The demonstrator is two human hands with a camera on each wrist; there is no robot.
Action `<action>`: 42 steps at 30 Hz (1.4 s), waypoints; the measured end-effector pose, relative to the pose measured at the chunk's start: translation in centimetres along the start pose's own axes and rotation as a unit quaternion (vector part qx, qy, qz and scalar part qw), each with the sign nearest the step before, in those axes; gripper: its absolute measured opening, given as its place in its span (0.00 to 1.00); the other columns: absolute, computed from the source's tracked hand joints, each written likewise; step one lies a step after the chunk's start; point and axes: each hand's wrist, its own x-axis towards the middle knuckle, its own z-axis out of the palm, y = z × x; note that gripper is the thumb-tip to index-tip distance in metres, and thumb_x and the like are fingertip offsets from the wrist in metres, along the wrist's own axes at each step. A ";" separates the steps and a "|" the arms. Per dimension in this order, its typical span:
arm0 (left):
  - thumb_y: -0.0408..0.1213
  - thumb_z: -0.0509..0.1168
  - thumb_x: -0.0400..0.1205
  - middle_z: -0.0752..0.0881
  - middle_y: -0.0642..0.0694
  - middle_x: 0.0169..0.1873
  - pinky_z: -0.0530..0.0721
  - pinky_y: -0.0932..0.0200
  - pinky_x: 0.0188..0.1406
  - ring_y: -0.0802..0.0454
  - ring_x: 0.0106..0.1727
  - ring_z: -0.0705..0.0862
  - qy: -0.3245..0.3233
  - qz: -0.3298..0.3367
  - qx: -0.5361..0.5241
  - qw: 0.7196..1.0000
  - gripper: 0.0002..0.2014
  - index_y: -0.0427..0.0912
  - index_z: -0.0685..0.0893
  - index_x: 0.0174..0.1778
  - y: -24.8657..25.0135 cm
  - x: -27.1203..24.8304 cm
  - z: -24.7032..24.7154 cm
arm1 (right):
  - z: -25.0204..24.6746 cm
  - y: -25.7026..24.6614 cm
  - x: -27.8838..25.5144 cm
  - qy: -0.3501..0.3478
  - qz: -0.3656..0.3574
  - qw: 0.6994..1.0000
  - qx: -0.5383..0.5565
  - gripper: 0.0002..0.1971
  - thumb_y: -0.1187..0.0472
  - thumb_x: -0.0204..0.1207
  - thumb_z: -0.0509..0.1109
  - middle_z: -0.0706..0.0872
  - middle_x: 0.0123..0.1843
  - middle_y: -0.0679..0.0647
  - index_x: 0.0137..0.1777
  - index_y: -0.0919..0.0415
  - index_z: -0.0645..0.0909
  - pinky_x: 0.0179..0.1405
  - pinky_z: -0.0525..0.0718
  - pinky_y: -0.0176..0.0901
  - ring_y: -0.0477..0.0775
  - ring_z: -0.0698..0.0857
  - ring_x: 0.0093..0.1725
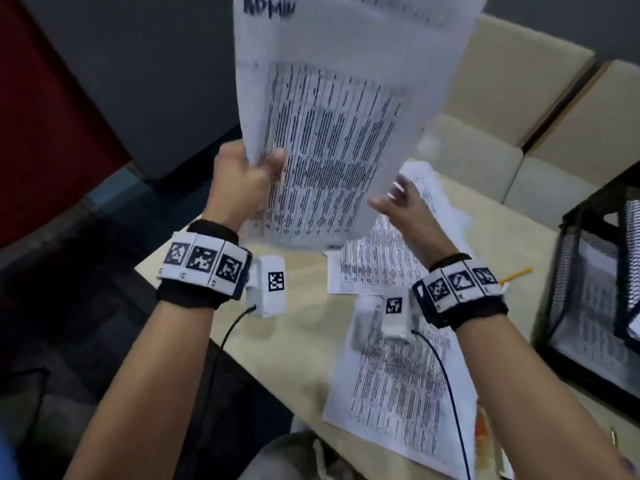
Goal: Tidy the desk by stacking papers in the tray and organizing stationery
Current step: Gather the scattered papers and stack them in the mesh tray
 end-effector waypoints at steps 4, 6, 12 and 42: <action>0.38 0.72 0.74 0.90 0.60 0.33 0.88 0.58 0.46 0.62 0.41 0.88 -0.075 0.087 -0.156 0.981 0.05 0.44 0.84 0.42 4.4 0.0 1.2 | -1.8 -5.9 -2.2 0.123 -0.166 0.971 0.117 0.38 0.62 0.62 0.79 0.84 0.62 0.59 0.71 0.69 0.67 0.57 0.84 0.42 0.53 0.85 0.58; 0.40 0.71 0.70 0.91 0.58 0.36 0.88 0.57 0.48 0.60 0.43 0.89 -0.089 0.072 -0.191 0.975 0.10 0.42 0.84 0.44 4.6 -0.2 2.1 | -3.2 -6.8 -3.5 0.172 -0.211 0.950 0.150 0.35 0.66 0.62 0.79 0.84 0.57 0.57 0.68 0.71 0.68 0.56 0.84 0.41 0.49 0.86 0.54; 0.54 0.79 0.59 0.91 0.59 0.37 0.84 0.67 0.45 0.62 0.42 0.88 -0.112 -0.018 -0.206 0.972 0.25 0.44 0.84 0.47 1.3 -2.2 4.9 | -3.3 -2.7 -6.0 0.216 -0.177 0.951 0.135 0.27 0.65 0.61 0.79 0.84 0.54 0.57 0.58 0.57 0.72 0.53 0.87 0.44 0.54 0.86 0.53; 0.23 0.60 0.79 0.79 0.42 0.54 0.89 0.57 0.42 0.48 0.47 0.83 -0.340 -0.061 -0.075 0.936 0.19 0.39 0.59 0.58 16.7 -10.2 33.6 | -27.3 1.4 -22.2 0.571 0.012 0.813 -0.109 0.16 0.70 0.80 0.55 0.81 0.54 0.58 0.65 0.64 0.74 0.48 0.80 0.46 0.60 0.81 0.53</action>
